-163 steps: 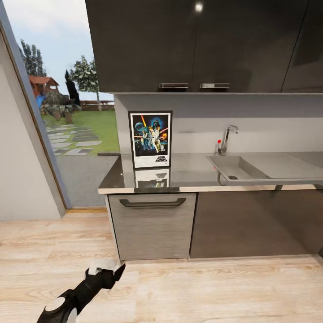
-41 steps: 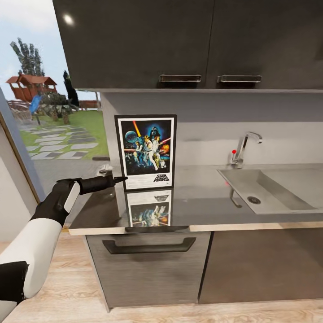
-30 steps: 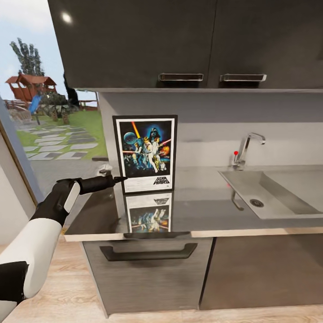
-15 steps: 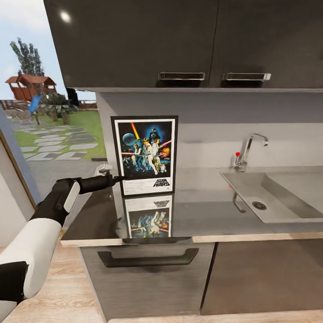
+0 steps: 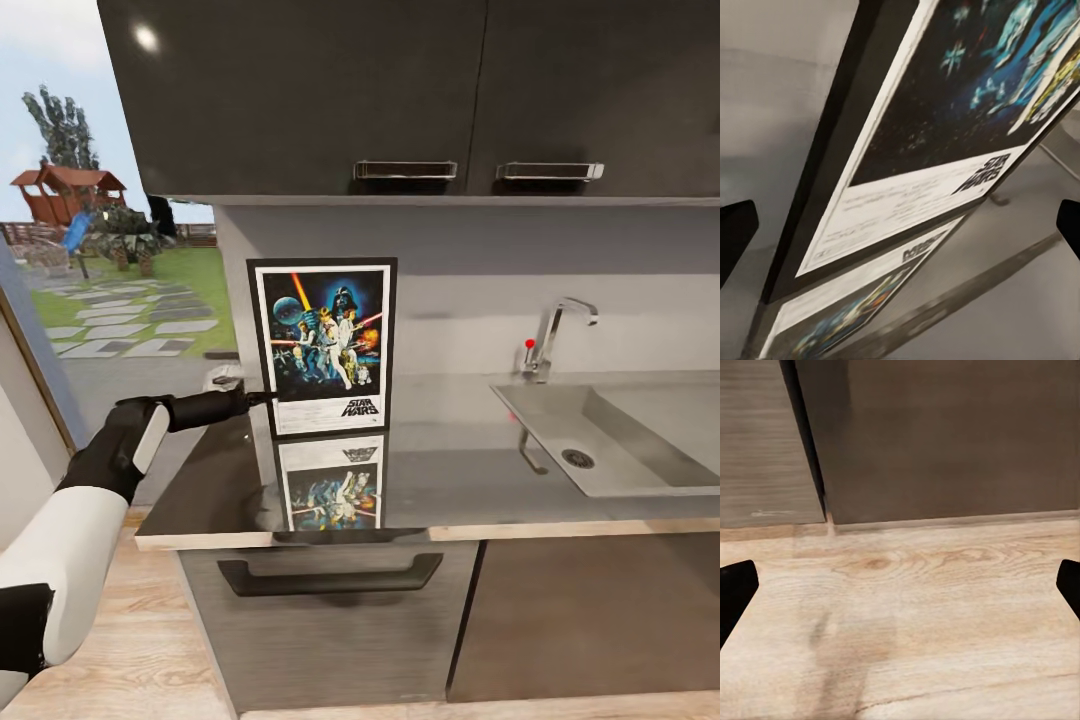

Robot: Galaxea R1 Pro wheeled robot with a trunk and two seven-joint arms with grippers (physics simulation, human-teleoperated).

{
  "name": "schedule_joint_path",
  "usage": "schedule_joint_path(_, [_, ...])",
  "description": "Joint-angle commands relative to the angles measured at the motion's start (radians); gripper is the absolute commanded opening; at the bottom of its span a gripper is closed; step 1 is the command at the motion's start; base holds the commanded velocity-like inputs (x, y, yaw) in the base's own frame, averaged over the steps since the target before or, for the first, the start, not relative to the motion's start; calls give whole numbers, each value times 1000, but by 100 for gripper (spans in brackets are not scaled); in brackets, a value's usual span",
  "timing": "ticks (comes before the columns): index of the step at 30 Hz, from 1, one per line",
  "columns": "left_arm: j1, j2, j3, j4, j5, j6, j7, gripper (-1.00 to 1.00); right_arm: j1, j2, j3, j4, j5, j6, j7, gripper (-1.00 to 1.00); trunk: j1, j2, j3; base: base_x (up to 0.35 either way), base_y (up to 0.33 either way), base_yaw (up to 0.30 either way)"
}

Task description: Pick up the poster from the kitchen countertop and hang it on one of the wall nails in the kitchen.

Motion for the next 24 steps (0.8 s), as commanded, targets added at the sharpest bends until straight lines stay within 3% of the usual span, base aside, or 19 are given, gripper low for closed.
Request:
schedule_joint_path(1, [-1, 6, 1, -1, 3, 6, -2, 100, 0, 0, 0, -2, -2, -1, 0, 100, 0, -1, -1, 0, 0, 0])
schedule_joint_path(9, [-1, 21, 1, -23, 4, 6, -2, 100, 0, 0, 0, -2, -2, -1, 0, 100, 0, -1, -1, 0, 0, 0])
schedule_joint_path(24, [-1, 22, 1, -30, 5, 6, -2, 100, 0, -1, 0, -4, -2, -1, 0, 100, 0, -1, -1, 44, 0, 0])
